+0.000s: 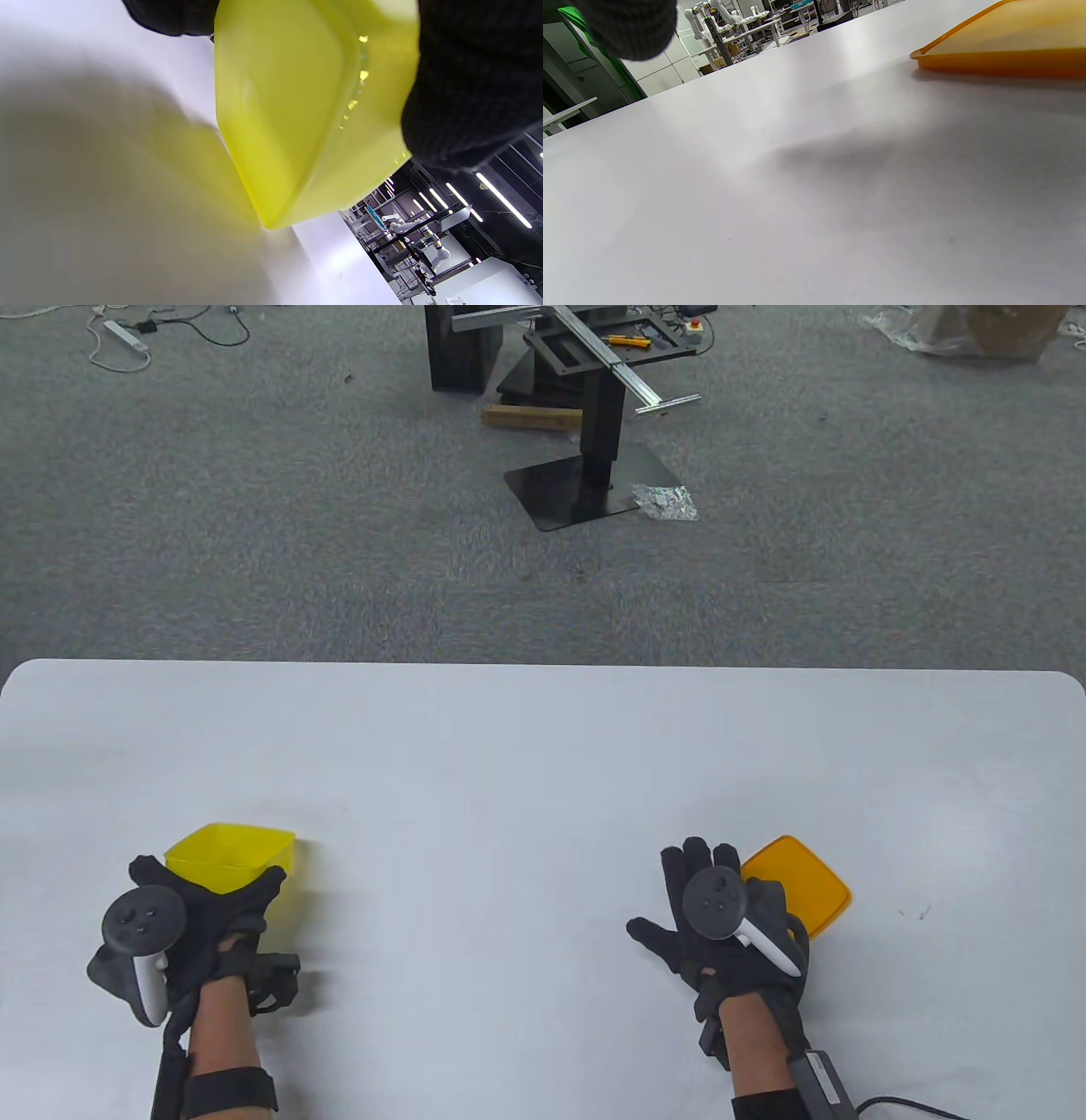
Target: Remove lid from plastic food container
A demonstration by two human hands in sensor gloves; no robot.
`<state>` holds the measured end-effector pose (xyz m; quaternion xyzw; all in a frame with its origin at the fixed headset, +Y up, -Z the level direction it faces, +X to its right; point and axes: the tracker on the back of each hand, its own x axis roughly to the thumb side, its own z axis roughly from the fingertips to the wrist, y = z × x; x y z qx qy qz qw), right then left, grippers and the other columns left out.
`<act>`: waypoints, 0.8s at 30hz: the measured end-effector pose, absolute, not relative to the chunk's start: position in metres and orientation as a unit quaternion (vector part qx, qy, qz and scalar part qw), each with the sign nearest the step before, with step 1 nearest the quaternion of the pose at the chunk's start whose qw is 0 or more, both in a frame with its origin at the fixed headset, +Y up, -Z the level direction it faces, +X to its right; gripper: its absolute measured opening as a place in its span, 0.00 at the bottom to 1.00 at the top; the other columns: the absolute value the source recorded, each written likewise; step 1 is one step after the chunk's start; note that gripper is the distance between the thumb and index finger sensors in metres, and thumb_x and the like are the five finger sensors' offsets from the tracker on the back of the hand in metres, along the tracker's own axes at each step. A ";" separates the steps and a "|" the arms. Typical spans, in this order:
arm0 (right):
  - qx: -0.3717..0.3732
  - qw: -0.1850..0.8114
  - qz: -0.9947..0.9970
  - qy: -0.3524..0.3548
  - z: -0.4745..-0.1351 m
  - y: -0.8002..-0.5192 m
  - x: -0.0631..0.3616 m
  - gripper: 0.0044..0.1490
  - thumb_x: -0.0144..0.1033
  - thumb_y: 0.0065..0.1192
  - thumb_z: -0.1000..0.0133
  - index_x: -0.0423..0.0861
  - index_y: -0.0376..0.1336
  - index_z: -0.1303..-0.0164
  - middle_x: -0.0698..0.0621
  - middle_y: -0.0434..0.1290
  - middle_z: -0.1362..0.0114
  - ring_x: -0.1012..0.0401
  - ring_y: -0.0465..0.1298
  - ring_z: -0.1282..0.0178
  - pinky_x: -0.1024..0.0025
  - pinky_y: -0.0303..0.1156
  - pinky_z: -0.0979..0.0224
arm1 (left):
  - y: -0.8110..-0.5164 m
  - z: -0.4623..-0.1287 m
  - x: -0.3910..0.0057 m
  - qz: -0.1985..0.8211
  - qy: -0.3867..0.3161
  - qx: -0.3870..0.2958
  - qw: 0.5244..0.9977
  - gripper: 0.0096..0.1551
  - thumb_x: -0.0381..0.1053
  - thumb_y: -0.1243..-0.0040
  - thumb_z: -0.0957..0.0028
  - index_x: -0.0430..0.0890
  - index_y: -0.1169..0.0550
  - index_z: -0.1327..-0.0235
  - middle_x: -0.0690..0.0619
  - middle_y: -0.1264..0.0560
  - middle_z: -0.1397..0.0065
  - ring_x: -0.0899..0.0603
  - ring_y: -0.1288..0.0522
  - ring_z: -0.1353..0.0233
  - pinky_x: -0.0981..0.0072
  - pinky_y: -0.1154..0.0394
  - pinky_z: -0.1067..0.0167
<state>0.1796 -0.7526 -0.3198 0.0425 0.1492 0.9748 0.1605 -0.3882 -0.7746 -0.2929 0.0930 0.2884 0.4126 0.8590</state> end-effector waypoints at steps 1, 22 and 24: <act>0.041 0.161 0.974 0.151 -0.320 -0.753 0.180 0.60 0.72 0.50 0.41 0.55 0.28 0.14 0.49 0.26 0.10 0.44 0.25 0.16 0.32 0.31 0.18 | -0.775 -0.293 -0.389 0.405 0.294 0.080 0.862 0.96 0.74 0.16 0.71 0.44 0.77 0.33 0.39 0.58 0.20 0.24 0.44 0.17 0.31 0.43 0.25; 0.040 0.162 0.975 0.144 -0.321 -0.752 0.180 0.61 0.71 0.53 0.42 0.56 0.28 0.15 0.49 0.25 0.11 0.42 0.24 0.16 0.31 0.30 0.18 | -0.710 -0.289 -0.344 0.351 0.138 0.123 0.918 0.90 0.77 0.24 0.68 0.45 0.75 0.28 0.44 0.72 0.21 0.26 0.75 0.21 0.23 0.66 0.29; 0.042 0.161 0.976 0.141 -0.320 -0.751 0.180 0.61 0.71 0.53 0.42 0.55 0.28 0.15 0.49 0.26 0.11 0.42 0.24 0.16 0.31 0.30 0.18 | -0.696 -0.286 -0.326 0.328 0.080 0.132 0.932 0.83 0.77 0.30 0.60 0.48 0.76 0.29 0.47 0.73 0.21 0.27 0.75 0.20 0.23 0.63 0.27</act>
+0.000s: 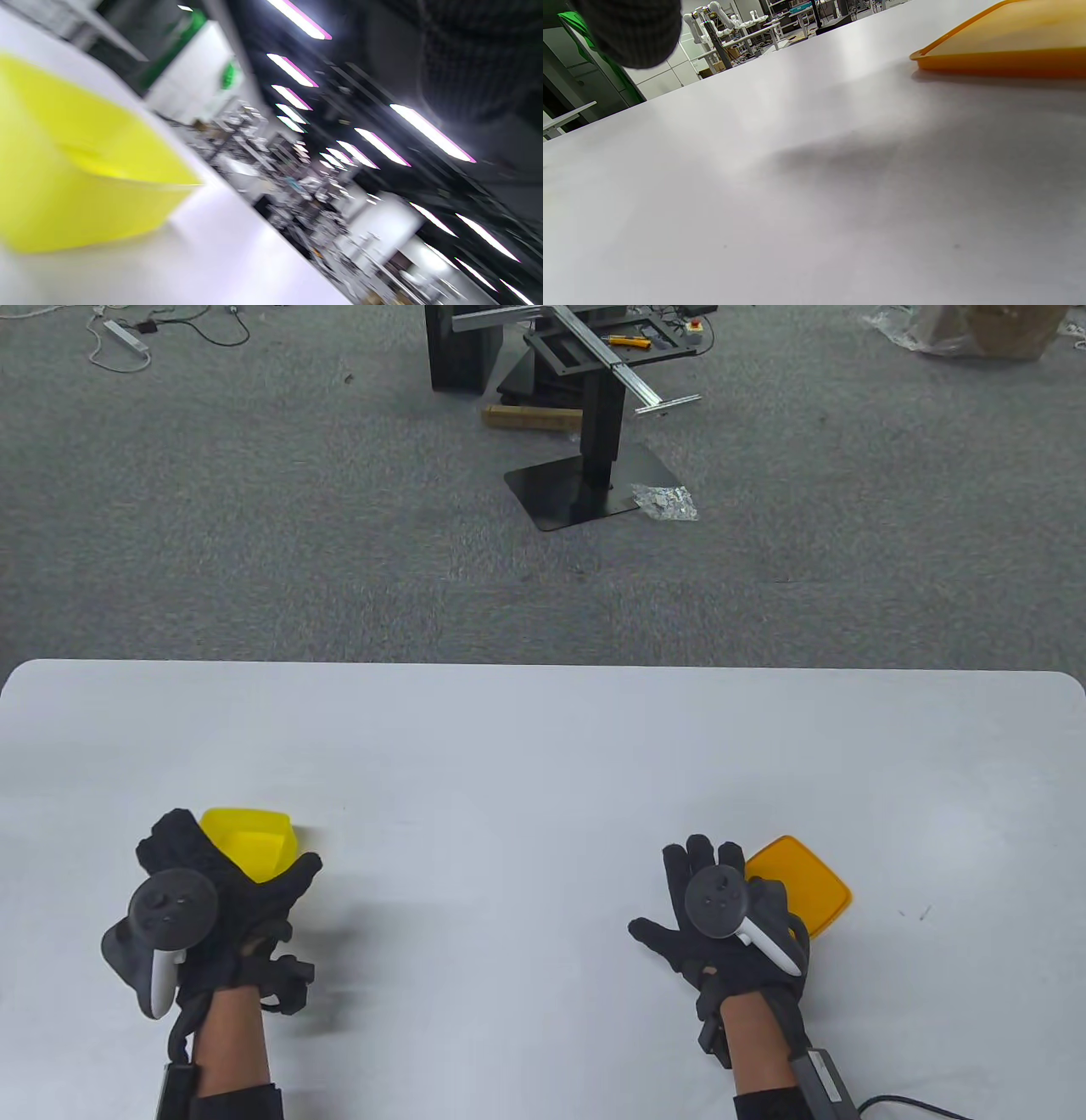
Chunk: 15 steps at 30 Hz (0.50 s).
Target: Remove lid from plastic food container
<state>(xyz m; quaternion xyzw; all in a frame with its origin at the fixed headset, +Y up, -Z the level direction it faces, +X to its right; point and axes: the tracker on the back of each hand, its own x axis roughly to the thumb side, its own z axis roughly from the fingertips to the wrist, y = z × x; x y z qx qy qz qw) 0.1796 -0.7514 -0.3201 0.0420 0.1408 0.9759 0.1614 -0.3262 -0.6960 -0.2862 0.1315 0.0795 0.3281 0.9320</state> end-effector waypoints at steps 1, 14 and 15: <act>0.044 0.161 0.976 0.140 -0.320 -0.751 0.179 0.61 0.71 0.53 0.42 0.56 0.28 0.15 0.49 0.26 0.11 0.42 0.24 0.16 0.31 0.31 0.18 | -0.690 -0.284 -0.315 0.318 0.058 0.140 0.936 0.80 0.78 0.33 0.58 0.50 0.74 0.27 0.49 0.71 0.19 0.27 0.71 0.19 0.24 0.61 0.26; 0.044 0.135 0.978 0.156 -0.325 -0.766 0.172 0.60 0.70 0.53 0.43 0.56 0.28 0.15 0.50 0.26 0.10 0.43 0.23 0.16 0.31 0.29 0.18 | -0.755 -0.326 -0.221 0.142 -0.082 -0.118 0.979 0.63 0.83 0.49 0.58 0.62 0.63 0.19 0.66 0.69 0.17 0.40 0.75 0.16 0.34 0.66 0.22; 0.042 0.131 0.977 0.160 -0.326 -0.769 0.171 0.60 0.70 0.53 0.43 0.56 0.29 0.15 0.50 0.26 0.10 0.44 0.23 0.16 0.31 0.29 0.17 | -0.761 -0.328 -0.218 0.132 -0.083 -0.127 0.980 0.64 0.83 0.49 0.59 0.62 0.63 0.19 0.65 0.69 0.17 0.41 0.75 0.16 0.34 0.66 0.22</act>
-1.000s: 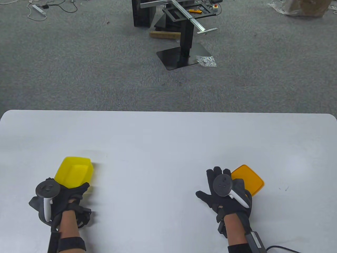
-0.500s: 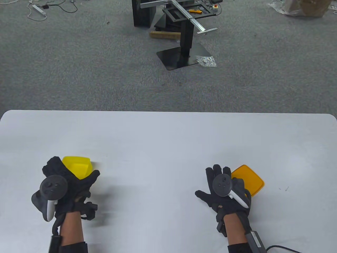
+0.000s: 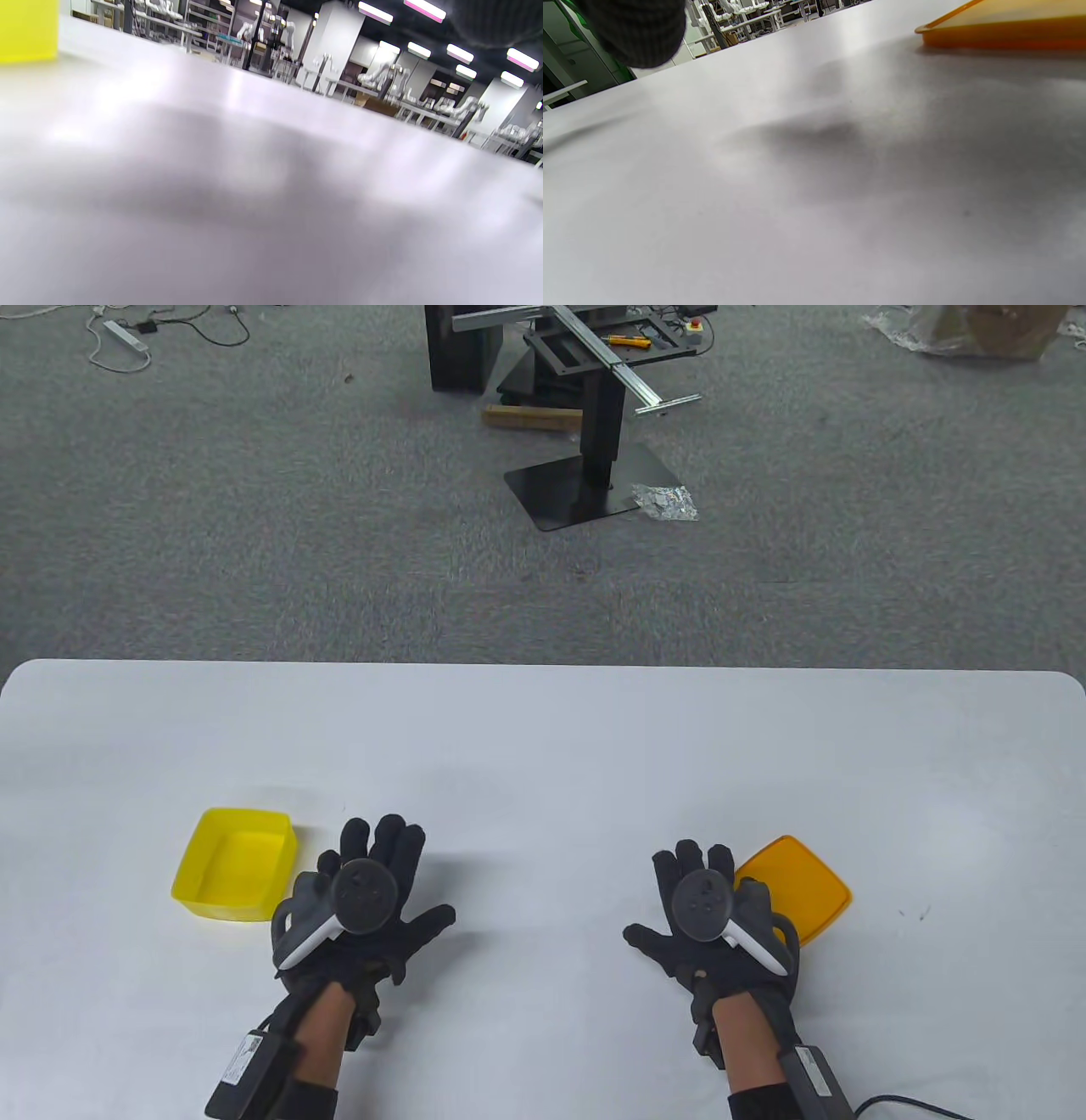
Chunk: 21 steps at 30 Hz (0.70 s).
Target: Remove lid from plastic food container
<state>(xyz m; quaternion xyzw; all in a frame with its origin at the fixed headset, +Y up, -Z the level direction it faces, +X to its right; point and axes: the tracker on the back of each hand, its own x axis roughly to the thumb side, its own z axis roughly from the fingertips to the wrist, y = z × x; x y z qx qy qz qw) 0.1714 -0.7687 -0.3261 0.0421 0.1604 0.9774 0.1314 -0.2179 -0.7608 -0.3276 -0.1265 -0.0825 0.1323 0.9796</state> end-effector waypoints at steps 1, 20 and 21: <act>0.042 0.129 0.977 0.164 -0.327 -0.771 0.171 0.60 0.69 0.54 0.43 0.56 0.29 0.15 0.50 0.26 0.10 0.44 0.23 0.16 0.31 0.29 0.17 | -0.764 -0.329 -0.216 0.122 -0.086 -0.133 0.980 0.64 0.83 0.49 0.59 0.62 0.64 0.19 0.65 0.70 0.17 0.41 0.76 0.17 0.33 0.66 0.22; 0.047 0.125 0.976 0.170 -0.330 -0.775 0.166 0.60 0.70 0.53 0.43 0.56 0.28 0.15 0.49 0.26 0.10 0.43 0.23 0.16 0.31 0.29 0.18 | -0.766 -0.328 -0.213 0.128 -0.097 -0.140 0.977 0.66 0.83 0.48 0.59 0.61 0.65 0.19 0.63 0.71 0.18 0.41 0.76 0.17 0.34 0.66 0.23; 0.047 0.126 0.976 0.169 -0.330 -0.775 0.167 0.60 0.70 0.53 0.43 0.56 0.28 0.15 0.49 0.26 0.10 0.43 0.23 0.16 0.31 0.29 0.17 | -0.766 -0.328 -0.213 0.128 -0.097 -0.140 0.977 0.66 0.83 0.47 0.59 0.61 0.65 0.19 0.63 0.71 0.18 0.41 0.76 0.17 0.34 0.66 0.23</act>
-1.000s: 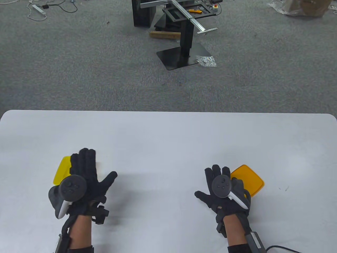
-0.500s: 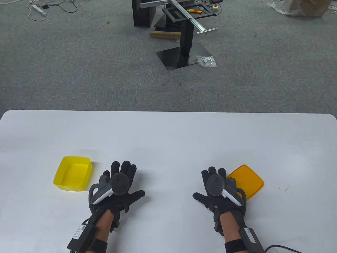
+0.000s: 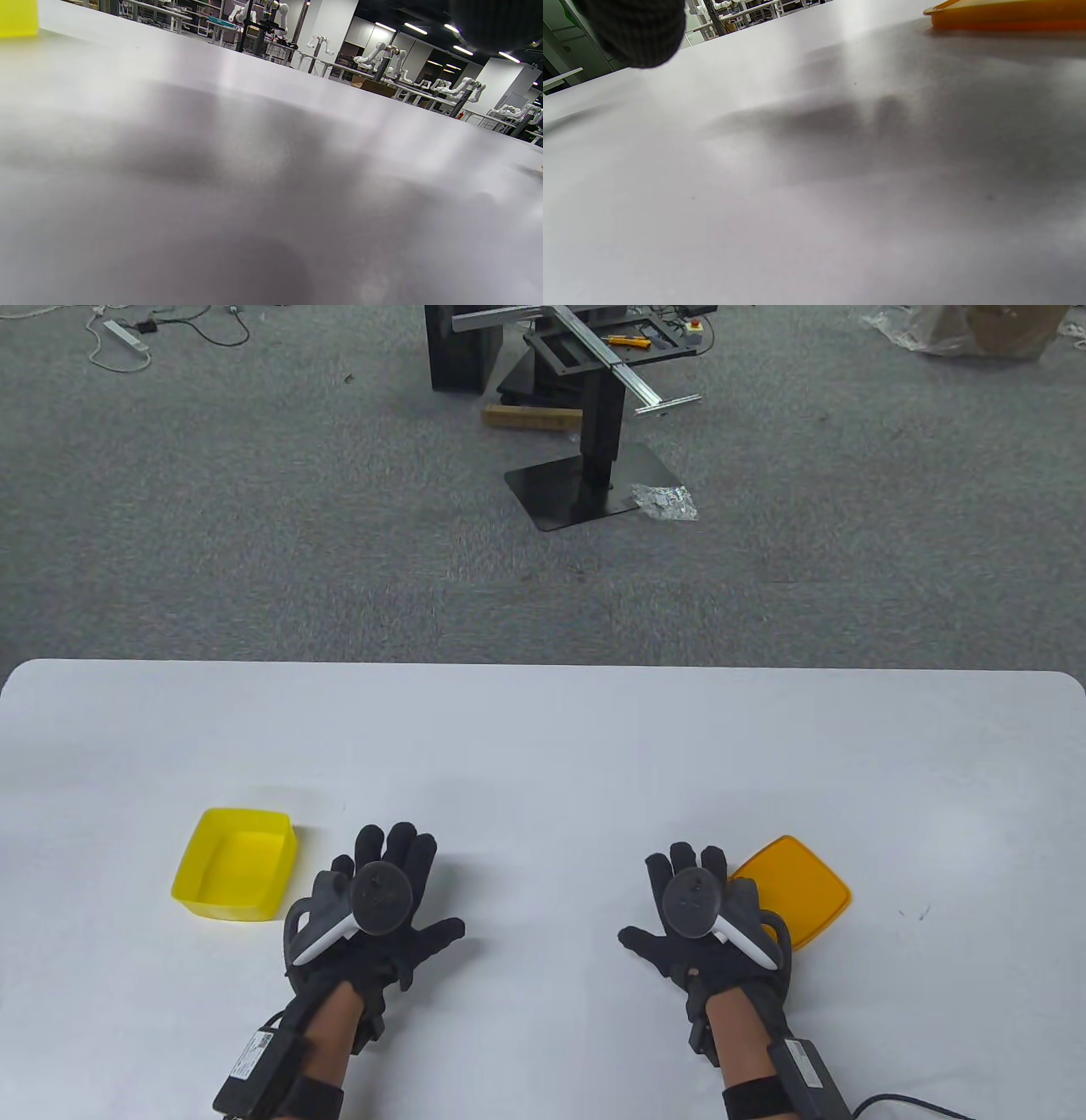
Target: Remove lid from plastic food container
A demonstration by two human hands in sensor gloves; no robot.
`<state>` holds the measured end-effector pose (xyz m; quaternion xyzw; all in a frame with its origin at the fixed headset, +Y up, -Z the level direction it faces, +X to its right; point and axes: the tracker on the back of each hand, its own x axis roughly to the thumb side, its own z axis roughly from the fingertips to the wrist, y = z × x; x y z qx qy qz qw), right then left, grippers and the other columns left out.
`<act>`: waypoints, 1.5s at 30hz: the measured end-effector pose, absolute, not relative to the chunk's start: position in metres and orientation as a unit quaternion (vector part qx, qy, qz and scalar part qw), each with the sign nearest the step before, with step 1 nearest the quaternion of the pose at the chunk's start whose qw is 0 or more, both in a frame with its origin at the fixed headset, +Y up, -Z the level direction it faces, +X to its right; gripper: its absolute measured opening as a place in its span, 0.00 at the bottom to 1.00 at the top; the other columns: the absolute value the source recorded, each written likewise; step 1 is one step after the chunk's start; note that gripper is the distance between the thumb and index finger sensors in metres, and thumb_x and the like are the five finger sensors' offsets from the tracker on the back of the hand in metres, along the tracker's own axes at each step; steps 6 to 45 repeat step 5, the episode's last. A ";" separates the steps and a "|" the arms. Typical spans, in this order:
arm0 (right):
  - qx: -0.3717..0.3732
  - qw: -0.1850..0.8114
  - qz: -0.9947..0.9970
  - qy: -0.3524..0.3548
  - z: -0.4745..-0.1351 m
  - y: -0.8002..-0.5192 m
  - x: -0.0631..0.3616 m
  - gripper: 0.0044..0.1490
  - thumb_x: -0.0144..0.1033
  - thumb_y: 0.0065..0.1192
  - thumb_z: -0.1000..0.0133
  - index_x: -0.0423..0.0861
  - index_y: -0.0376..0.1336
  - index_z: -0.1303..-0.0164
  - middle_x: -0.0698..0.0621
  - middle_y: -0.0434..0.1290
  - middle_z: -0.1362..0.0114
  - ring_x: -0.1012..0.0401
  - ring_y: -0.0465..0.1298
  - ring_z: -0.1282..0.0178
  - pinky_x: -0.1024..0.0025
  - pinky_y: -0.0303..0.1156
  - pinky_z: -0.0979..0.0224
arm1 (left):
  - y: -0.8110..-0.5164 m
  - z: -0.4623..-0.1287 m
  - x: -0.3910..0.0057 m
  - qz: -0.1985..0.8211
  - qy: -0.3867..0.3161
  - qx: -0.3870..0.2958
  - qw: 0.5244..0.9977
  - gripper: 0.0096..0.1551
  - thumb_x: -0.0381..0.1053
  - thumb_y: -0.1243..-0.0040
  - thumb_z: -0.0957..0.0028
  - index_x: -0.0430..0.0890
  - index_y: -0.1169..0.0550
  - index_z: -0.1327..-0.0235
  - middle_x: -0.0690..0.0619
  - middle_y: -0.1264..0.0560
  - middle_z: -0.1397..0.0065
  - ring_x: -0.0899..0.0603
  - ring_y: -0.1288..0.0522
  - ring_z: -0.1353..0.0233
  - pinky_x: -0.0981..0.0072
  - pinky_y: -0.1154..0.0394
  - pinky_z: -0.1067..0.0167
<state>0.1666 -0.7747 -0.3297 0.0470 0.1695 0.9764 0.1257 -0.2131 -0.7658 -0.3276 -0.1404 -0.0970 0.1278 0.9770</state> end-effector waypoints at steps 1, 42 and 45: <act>0.047 0.126 0.976 0.169 -0.330 -0.775 0.167 0.60 0.70 0.53 0.43 0.56 0.28 0.15 0.49 0.26 0.10 0.43 0.23 0.16 0.31 0.29 0.17 | -0.766 -0.328 -0.213 0.127 -0.098 -0.141 0.977 0.66 0.83 0.48 0.59 0.61 0.65 0.19 0.63 0.71 0.18 0.40 0.76 0.17 0.34 0.66 0.23; 0.048 0.129 0.976 0.169 -0.330 -0.776 0.167 0.60 0.70 0.53 0.43 0.56 0.28 0.15 0.48 0.26 0.10 0.43 0.23 0.16 0.31 0.29 0.17 | -0.767 -0.328 -0.211 0.126 -0.101 -0.144 0.976 0.66 0.82 0.47 0.59 0.60 0.64 0.19 0.63 0.71 0.18 0.40 0.76 0.17 0.34 0.66 0.23; 0.048 0.129 0.976 0.169 -0.330 -0.776 0.167 0.60 0.70 0.53 0.43 0.56 0.28 0.15 0.48 0.26 0.10 0.43 0.23 0.16 0.31 0.29 0.17 | -0.767 -0.328 -0.211 0.126 -0.101 -0.144 0.976 0.66 0.82 0.47 0.59 0.60 0.64 0.19 0.63 0.71 0.18 0.40 0.76 0.17 0.34 0.66 0.23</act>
